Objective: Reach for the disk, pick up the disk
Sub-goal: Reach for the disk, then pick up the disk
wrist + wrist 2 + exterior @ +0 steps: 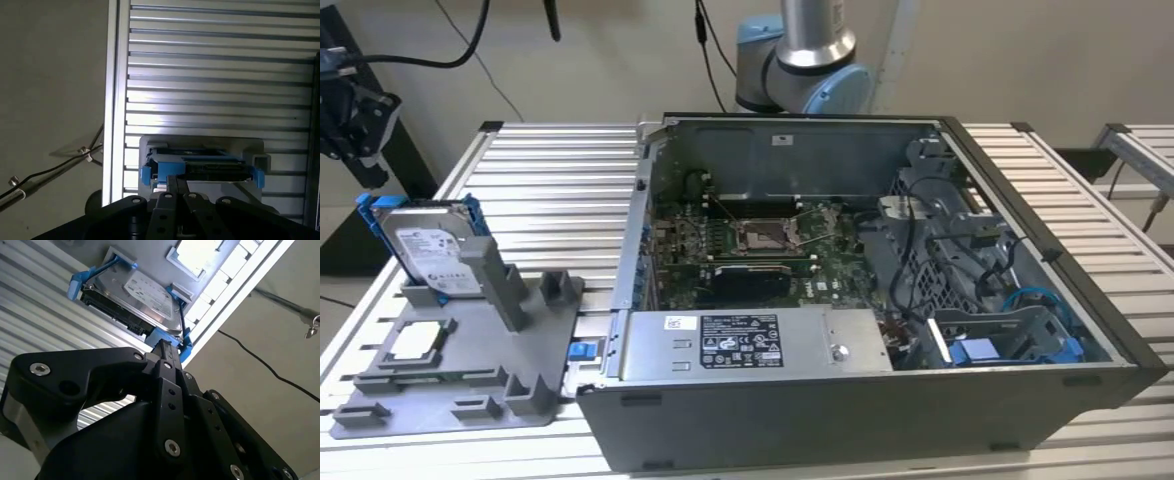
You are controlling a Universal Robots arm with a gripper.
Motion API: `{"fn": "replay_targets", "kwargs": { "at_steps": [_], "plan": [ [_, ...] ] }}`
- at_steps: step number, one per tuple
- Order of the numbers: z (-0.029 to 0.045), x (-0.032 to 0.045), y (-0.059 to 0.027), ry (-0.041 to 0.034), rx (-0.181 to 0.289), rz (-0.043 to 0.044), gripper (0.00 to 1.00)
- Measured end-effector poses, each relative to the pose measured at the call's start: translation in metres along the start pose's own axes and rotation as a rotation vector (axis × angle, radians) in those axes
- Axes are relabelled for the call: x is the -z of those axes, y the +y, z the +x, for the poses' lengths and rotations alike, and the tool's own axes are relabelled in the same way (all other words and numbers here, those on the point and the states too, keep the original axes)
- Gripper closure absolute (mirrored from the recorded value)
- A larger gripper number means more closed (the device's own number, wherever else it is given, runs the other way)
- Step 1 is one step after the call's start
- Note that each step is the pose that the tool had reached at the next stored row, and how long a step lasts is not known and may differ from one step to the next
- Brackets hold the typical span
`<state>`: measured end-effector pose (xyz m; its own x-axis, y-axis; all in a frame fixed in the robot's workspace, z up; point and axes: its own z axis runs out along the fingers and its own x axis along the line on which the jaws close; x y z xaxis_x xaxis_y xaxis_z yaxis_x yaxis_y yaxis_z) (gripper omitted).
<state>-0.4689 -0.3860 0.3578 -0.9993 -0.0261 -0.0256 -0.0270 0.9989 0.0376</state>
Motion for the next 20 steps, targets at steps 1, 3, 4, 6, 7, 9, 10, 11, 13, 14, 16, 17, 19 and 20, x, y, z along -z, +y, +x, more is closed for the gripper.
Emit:
{"fn": "replay_targets", "kwargs": {
  "at_steps": [1, 3, 4, 6, 7, 9, 10, 11, 13, 14, 16, 17, 19, 20],
  "plan": [
    [0.0, 0.0, 0.0, 0.0003, 0.006, -0.0002, 1.0],
    [0.0001, 0.0, 0.0, 0.001, 0.024, -0.0006, 1.0],
    [0.0002, 0.0, 0.0001, 0.0014, 0.036, -0.0009, 1.0],
    [0.0002, 0.0, 0.0, 0.0025, 0.065, -0.0017, 1.0],
    [0.0002, 0.0, 0.0, 0.0031, 0.082, -0.0021, 1.0],
    [0.0002, 0.0, 0.0, 0.0043, 0.116, -0.003, 1.0],
    [0.0002, 0.0, 0.0, 0.005, 0.135, -0.0035, 1.0],
    [0.0002, -0.0001, 0.0, 0.0057, 0.154, -0.004, 1.0],
    [0.0002, 0.0, 0.0, 0.0071, 0.189, -0.0048, 1.0],
    [0.0002, 0.0, 0.0, 0.0078, 0.208, -0.0054, 1.0],
    [0.0002, 0.0, 0.0, 0.0092, 0.244, -0.0063, 1.0],
    [0.0002, 0.0, 0.0, 0.0099, 0.262, -0.0067, 1.0],
    [0.0002, 0.0, 0.0, 0.0112, 0.298, -0.0076, 1.0],
    [0.0002, 0.0, 0.0001, 0.0119, 0.317, -0.0081, 1.0]
  ]
}}
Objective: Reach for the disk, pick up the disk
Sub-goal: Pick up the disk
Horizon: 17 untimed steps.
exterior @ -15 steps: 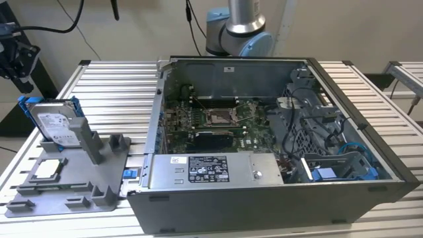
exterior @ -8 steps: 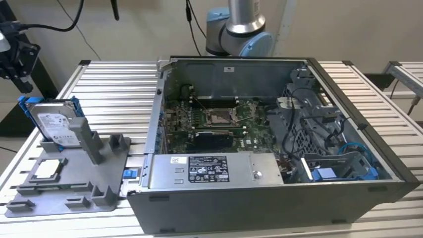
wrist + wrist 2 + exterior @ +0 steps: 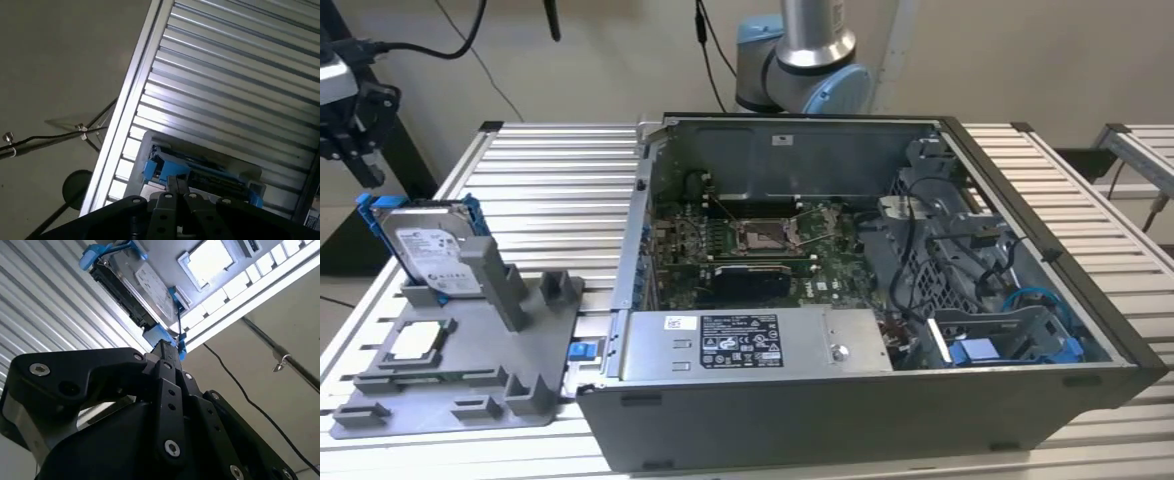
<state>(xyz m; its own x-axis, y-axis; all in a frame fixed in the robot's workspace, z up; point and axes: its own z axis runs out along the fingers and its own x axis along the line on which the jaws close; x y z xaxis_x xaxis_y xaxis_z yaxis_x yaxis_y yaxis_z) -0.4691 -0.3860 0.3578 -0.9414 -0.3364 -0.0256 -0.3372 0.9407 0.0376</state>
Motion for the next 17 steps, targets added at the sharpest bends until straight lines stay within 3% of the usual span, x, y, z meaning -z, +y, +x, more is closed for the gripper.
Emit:
{"fn": "replay_targets", "kwargs": {
  "at_steps": [17],
  "plan": [
    [0.0, 0.0, 0.0, 0.0115, 0.308, -0.0079, 1.0]
  ]
}}
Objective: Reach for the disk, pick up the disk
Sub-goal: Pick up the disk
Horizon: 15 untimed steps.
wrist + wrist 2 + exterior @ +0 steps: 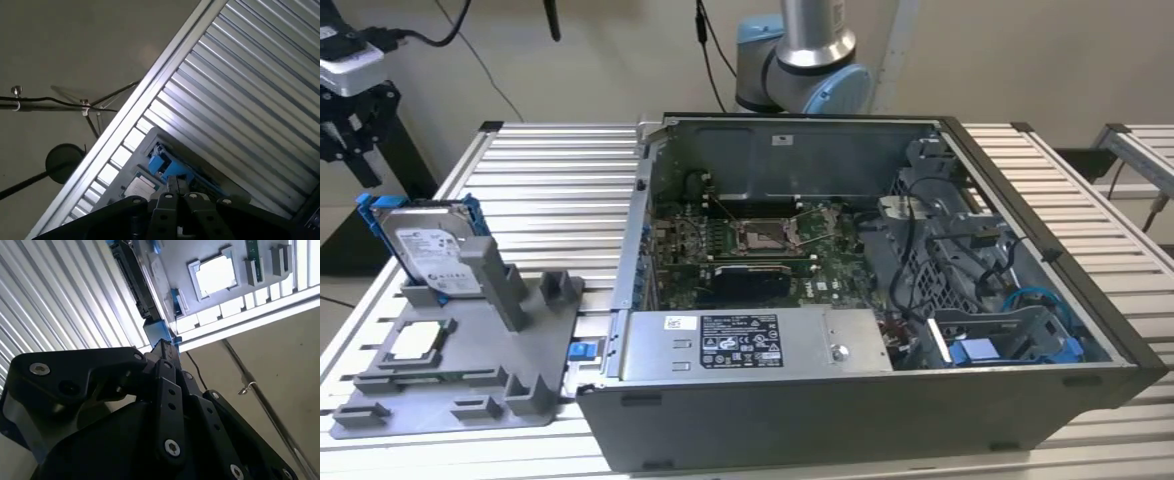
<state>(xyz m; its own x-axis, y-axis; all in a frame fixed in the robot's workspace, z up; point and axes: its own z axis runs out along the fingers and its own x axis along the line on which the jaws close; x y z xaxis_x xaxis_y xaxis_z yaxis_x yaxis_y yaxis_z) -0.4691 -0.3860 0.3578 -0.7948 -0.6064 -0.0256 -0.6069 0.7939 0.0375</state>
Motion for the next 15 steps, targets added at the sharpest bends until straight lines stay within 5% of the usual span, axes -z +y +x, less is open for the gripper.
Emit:
{"fn": "replay_targets", "kwargs": {
  "at_steps": [15],
  "plan": [
    [0.0, 0.0, -0.0001, 0.009, 0.275, -0.0058, 1.0]
  ]
}}
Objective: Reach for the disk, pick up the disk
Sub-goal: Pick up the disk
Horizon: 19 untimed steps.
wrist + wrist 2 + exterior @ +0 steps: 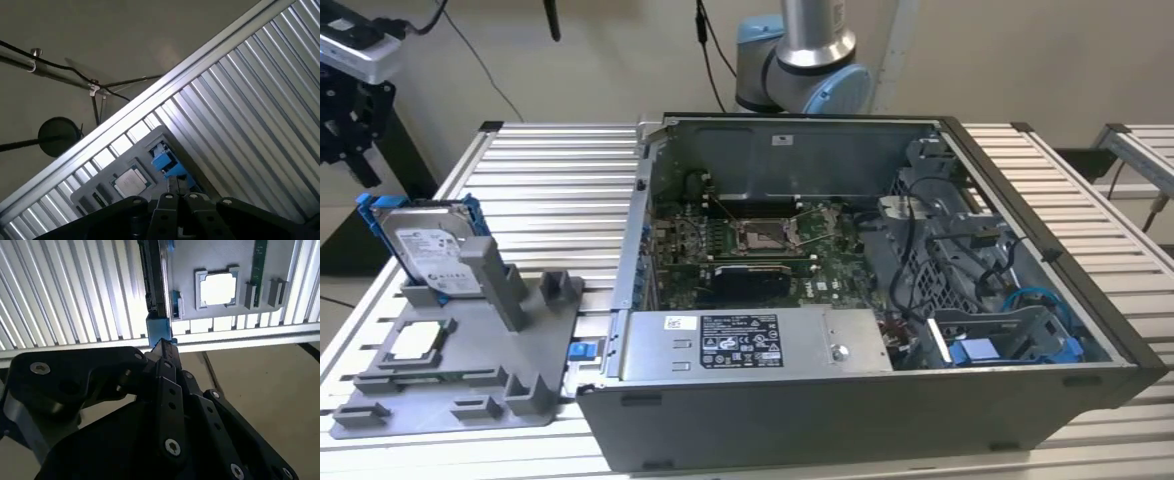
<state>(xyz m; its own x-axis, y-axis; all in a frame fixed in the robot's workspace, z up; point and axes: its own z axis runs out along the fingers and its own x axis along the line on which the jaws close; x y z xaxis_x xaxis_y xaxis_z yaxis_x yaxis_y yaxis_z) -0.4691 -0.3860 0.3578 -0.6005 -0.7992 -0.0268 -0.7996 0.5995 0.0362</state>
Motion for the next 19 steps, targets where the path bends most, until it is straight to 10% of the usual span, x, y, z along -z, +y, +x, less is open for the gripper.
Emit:
{"fn": "replay_targets", "kwargs": {
  "at_steps": [19],
  "plan": [
    [-0.0001, 0.0, -0.0003, -0.0032, 0.312, 0.0115, 1.0]
  ]
}}
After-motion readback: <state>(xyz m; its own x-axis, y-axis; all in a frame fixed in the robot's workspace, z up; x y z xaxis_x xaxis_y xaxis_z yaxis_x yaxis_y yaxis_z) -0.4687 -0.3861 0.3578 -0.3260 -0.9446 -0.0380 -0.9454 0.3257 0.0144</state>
